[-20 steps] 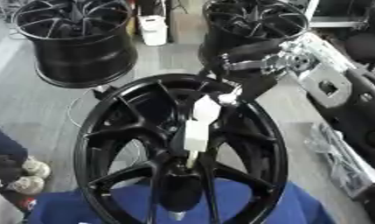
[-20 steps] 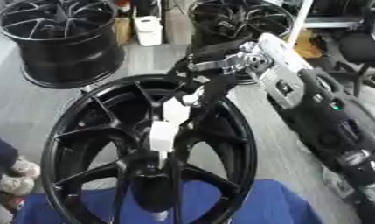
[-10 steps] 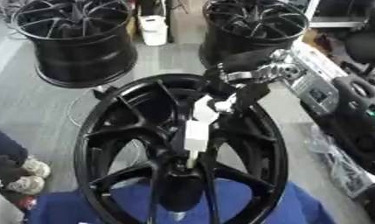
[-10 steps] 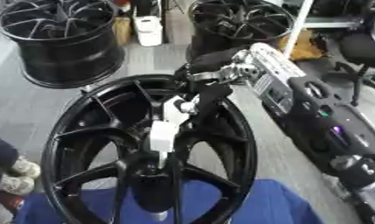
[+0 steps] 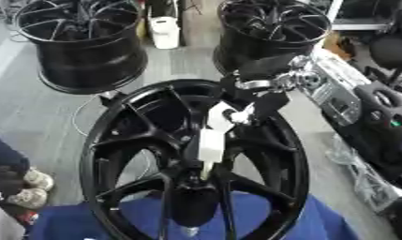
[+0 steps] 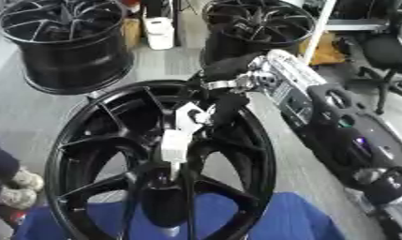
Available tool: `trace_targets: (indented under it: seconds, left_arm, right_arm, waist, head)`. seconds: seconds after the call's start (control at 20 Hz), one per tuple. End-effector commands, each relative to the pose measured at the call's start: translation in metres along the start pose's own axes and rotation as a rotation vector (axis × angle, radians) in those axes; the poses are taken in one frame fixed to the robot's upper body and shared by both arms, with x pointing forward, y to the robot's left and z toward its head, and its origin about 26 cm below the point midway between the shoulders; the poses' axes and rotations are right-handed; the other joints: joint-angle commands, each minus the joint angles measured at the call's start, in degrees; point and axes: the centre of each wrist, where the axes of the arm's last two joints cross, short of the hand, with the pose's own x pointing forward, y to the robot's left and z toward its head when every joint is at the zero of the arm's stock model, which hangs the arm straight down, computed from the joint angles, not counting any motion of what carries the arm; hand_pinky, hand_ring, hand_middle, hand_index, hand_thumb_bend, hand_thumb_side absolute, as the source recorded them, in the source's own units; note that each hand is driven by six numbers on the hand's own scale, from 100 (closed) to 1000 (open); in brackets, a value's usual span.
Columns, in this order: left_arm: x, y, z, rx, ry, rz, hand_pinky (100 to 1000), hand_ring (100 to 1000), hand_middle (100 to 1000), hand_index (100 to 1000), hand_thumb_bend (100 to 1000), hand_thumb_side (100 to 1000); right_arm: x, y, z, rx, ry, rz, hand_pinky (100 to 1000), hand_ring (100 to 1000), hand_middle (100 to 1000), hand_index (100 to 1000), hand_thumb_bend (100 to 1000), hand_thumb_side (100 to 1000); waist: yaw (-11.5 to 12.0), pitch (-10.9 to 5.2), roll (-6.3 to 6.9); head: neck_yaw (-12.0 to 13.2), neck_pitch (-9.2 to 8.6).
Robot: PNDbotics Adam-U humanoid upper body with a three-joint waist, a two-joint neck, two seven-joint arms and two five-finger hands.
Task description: Pull the pin out of the wheel hub.
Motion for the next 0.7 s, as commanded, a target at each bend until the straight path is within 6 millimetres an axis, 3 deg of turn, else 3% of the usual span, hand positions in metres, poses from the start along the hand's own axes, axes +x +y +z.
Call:
trace_targets:
  seconds: [0.05,0.35,0.7]
  left_arm:
    - [0.007,0.002,-0.003,0.001,-0.021,-0.012,718,619,594,678,390,746]
    - [0.007,0.003,-0.003,0.003,-0.022,-0.014,718,619,594,678,390,746]
    - [0.008,0.004,-0.003,0.004,-0.023,-0.017,718,619,594,678,390,746]
  right_arm:
    - [-0.004,-0.003,0.005,0.149,-0.078,0.121,774,718,847,961,100,888]
    - [-0.005,-0.01,0.014,0.109,-0.092,0.1,769,712,842,956,100,971]
    - [0.001,-0.016,0.028,0.069,-0.122,0.087,768,710,841,953,100,970]
  waist:
    - [0.0,-0.54,0.21]
    - [-0.1,-0.6,0.18]
    - [-0.2,-0.58,0.05]
  head:
    - [0.3,-0.67]
    - [0.4,-0.66]
    - [0.6,-0.7]
